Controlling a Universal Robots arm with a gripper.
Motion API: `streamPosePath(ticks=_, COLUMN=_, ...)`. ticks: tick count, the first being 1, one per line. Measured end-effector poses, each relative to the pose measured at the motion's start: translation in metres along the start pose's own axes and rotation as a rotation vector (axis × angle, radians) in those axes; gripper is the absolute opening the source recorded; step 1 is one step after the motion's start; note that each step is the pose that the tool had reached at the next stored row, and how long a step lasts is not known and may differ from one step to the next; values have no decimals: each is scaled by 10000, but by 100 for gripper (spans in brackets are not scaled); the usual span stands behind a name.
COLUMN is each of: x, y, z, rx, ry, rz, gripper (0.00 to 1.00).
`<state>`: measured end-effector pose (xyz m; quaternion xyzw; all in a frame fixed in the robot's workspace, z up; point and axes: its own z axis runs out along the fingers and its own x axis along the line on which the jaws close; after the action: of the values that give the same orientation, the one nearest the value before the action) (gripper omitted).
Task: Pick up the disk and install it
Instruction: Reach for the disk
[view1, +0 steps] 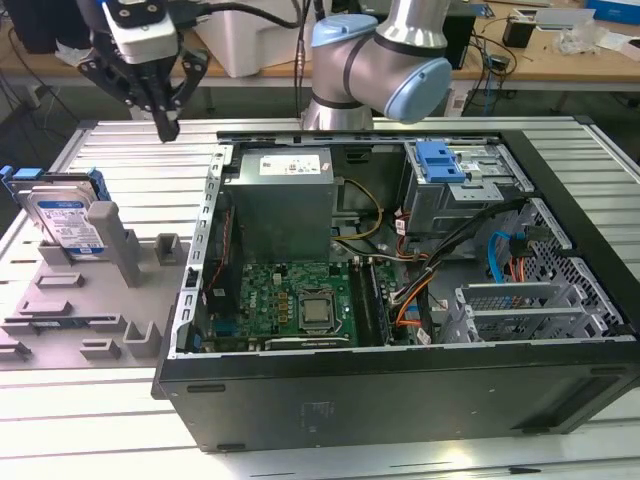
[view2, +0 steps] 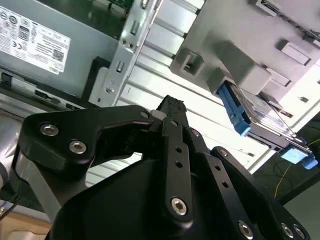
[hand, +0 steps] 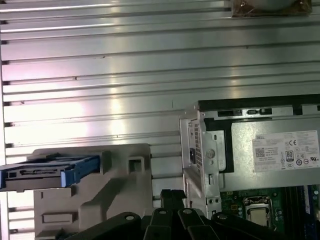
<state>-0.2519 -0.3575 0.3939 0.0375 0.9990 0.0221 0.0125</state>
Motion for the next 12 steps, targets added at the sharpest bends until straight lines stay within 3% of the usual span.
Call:
streamPosePath(ticks=1, x=110, y=0, z=-3, rx=0, ry=0, rz=-3, gripper=11)
streamPosePath(ticks=5, x=431, y=2, z=-10, rx=0, ry=0, rz=0, gripper=11)
streamPosePath(ticks=10, x=788, y=40, z=-17, rx=0, ry=0, rz=3, gripper=11)
streamPosePath(ticks=12, x=877, y=54, z=-18, rx=0, ry=0, rz=4, gripper=11)
